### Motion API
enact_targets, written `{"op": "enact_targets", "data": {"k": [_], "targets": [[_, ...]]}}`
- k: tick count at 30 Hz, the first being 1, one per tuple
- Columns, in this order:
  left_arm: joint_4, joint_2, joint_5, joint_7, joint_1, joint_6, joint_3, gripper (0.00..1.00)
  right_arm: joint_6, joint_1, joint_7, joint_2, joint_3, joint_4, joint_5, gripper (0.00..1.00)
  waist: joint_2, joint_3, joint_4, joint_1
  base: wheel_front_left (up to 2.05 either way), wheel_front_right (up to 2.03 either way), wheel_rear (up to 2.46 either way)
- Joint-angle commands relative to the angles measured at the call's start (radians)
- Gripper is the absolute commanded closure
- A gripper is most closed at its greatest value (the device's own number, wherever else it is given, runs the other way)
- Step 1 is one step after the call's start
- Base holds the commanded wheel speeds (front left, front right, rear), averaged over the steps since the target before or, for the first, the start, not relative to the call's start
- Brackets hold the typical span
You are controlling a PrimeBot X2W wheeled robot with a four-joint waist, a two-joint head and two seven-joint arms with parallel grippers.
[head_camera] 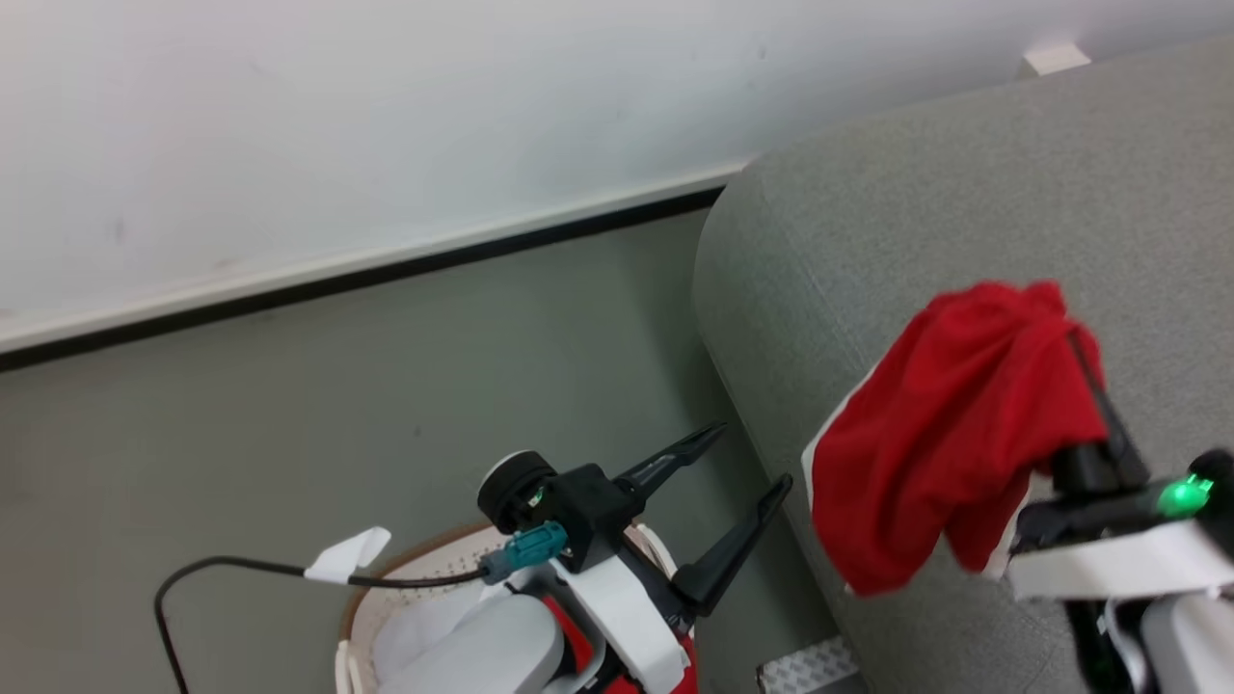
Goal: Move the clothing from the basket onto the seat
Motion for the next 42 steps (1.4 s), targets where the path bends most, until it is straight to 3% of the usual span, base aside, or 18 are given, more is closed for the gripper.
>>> {"op": "enact_targets", "data": {"k": [1,10,17,21,26,33,37,38,39,42], "targets": [[-0.007,0.01,0.017,-0.001,-0.008,-0.004,0.004,0.0,-0.002,-0.035,0.001,-0.011,-0.013,0.007,-0.009,1.0,0.0,0.033,0.006,0.0001,0.0,0.0,0.0],[-0.061,0.072,0.055,0.027,-0.107,-0.024,-0.017,0.0,-0.002,-0.346,0.006,-0.088,-0.136,0.139,0.092,1.0,0.0,0.284,0.065,0.0001,0.0,0.0,0.0],[-0.122,0.122,0.073,0.049,-0.172,-0.031,-0.017,0.0,-0.002,-0.625,0.03,-0.201,-0.257,0.273,0.101,1.0,0.0,0.47,0.144,0.0001,0.0,0.0,0.0],[-0.145,0.141,0.076,0.049,-0.195,-0.031,-0.013,0.0,-0.002,-0.751,0.033,-0.253,-0.335,0.376,0.049,1.0,0.0,0.542,0.19,0.0001,0.0,0.0,0.0],[-0.157,0.148,0.082,0.041,-0.215,-0.027,-0.002,0.0,-0.002,-0.861,0.049,-0.299,-0.395,0.551,-0.105,1.0,0.0,0.6,0.238,0.0001,0.0,0.0,0.0],[-0.139,0.139,0.076,0.019,-0.208,-0.025,0.002,0.0,-0.002,-0.894,0.202,-0.335,-0.38,0.789,-0.318,1.0,0.0,0.602,0.274,0.0001,0.0,0.0,0.0],[-0.128,0.135,0.068,0.014,-0.199,-0.023,0.008,0.0,-0.002,-0.892,0.267,-0.337,-0.371,0.862,-0.375,0.52,0.0,0.581,0.273,0.0001,0.0,0.0,0.0],[-0.125,0.135,0.066,0.014,-0.197,-0.022,0.008,0.0,-0.002,-0.891,0.281,-0.333,-0.368,0.877,-0.385,0.15,0.0,0.575,0.27,0.0001,0.0,0.0,0.0],[-0.122,0.135,0.066,0.012,-0.196,-0.022,0.009,0.0,-0.002,-0.889,0.294,-0.328,-0.361,0.888,-0.392,0.0,0.0,0.568,0.267,0.0001,0.0,0.0,0.0],[-0.111,0.13,0.063,0.007,-0.188,-0.022,0.008,0.0,-0.002,-0.887,0.32,-0.326,-0.337,0.91,-0.409,0.0,0.0,0.539,0.257,0.0001,0.0,0.0,0.0]]}}
